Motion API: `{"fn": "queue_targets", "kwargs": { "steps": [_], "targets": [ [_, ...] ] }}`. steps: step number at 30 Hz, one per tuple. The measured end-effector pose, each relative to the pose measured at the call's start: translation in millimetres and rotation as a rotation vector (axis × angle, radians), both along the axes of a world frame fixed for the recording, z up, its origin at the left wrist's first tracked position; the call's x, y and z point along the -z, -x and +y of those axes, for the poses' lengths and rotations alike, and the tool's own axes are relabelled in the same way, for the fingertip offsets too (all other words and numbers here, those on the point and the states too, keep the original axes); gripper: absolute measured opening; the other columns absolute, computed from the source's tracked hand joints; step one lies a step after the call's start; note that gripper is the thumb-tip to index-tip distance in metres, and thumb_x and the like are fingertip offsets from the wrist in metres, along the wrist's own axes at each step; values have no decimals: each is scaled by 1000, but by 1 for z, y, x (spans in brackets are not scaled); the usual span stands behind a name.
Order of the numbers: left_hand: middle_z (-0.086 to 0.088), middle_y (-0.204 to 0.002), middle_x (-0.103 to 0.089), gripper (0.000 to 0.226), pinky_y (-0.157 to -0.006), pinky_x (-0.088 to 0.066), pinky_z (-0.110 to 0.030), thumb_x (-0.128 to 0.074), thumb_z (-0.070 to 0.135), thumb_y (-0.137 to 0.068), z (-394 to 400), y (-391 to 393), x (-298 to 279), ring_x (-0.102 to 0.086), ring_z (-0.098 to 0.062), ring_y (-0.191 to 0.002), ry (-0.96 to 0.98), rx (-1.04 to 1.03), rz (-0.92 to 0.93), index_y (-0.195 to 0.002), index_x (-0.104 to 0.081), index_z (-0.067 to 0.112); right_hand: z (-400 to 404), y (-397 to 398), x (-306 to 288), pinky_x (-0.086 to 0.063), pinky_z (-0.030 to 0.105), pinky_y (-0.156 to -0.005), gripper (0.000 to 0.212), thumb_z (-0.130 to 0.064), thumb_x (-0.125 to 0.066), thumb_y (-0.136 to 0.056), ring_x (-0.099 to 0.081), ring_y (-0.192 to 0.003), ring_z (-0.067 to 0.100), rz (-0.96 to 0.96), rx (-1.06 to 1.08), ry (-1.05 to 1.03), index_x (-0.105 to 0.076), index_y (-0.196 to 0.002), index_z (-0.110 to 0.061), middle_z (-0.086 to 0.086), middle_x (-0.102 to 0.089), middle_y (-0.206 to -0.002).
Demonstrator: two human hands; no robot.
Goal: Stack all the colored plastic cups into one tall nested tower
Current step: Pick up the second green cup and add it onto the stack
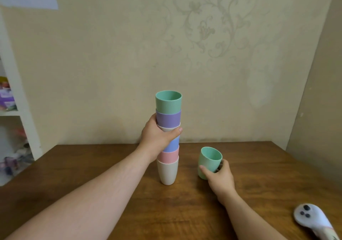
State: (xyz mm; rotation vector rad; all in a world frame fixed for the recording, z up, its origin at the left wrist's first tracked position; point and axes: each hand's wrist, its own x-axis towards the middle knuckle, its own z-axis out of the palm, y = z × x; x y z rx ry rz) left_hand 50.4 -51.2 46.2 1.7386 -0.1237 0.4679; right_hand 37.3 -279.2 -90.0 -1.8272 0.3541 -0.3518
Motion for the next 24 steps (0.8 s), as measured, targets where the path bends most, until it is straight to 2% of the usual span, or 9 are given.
{"fn": "queue_targets", "kwargs": {
  "steps": [3, 5, 8, 11, 14, 17, 20, 22, 24],
  "targets": [
    [14, -130, -71, 96, -98, -64, -44, -102, 31, -68, 1, -1, -12, -75, -11, -112, 18, 21, -16, -148, -49, 37, 0, -2, 1, -56, 40, -98, 86, -40, -94, -80, -63, -114, 21, 31, -42, 26, -45, -149, -26, -3, -65, -134],
    [15, -138, -65, 111, -98, -61, -39, -102, 38, -66, -1, 0, -24, -72, -10, -117, 50, 26, -36, -157, -37, 43, 0, -1, 1, -56, 40, -97, 87, -41, -94, -81, -63, -114, 20, 36, -72, 58, -43, -150, -28, -7, -62, -127],
    [21, -131, -67, 100, -93, -58, -30, -100, 46, -67, -7, 0, -41, -70, -7, -116, 79, 41, -78, -148, -41, 50, 1, 0, 0, -56, 40, -96, 87, -43, -93, -81, -64, -112, 19, 33, -96, 84, -42, -150, -29, -9, -61, -122],
    [16, -127, -71, 80, -93, -58, -31, -94, 46, -79, -13, -1, -45, -71, -12, -115, 66, 18, -82, -146, -50, 38, 1, 0, -2, -55, 39, -95, 89, -43, -93, -81, -63, -113, 19, 41, -101, 85, -40, -151, -29, -7, -62, -127],
    [7, -121, -74, 66, -86, -59, -34, -90, 48, -83, -15, -4, -42, -73, -20, -110, 53, -34, -71, -137, -58, 27, 1, 0, -3, -56, 40, -97, 91, -43, -93, -82, -62, -117, 20, 60, -101, 82, -38, -154, -30, -4, -62, -138],
    [7, -120, -74, 64, -82, -56, -31, -90, 47, -83, -15, -6, -40, -73, -19, -107, 52, -46, -95, -134, -59, 26, 2, 0, -2, -57, 43, -99, 92, -43, -93, -83, -62, -118, 21, 72, -92, 90, -37, -155, -29, -1, -62, -143],
    [8, -119, -75, 61, -84, -58, -33, -89, 47, -84, -15, -5, -39, -74, -18, -106, 58, -50, -104, -134, -60, 26, 3, -4, -4, -56, 47, -105, 99, -36, -94, -82, -60, -120, 24, 85, -95, 29, -31, -159, -31, 2, -59, -147],
    [9, -117, -75, 59, -86, -60, -34, -88, 48, -85, -16, -5, -36, -74, -18, -106, 59, -67, -110, -132, -61, 27, 5, -12, -21, -54, 52, -109, 112, -27, -93, -83, -60, -123, 29, 64, -104, -65, -19, -167, -35, 6, -56, -150],
    [10, -116, -76, 57, -87, -60, -34, -88, 49, -84, -17, -5, -35, -74, -17, -105, 59, -78, -115, -130, -62, 27, 8, -22, -57, -58, 55, -105, 117, -29, -91, -82, -64, -121, 32, -32, -93, -82, -14, -169, -39, 9, -57, -148]
  ]
}}
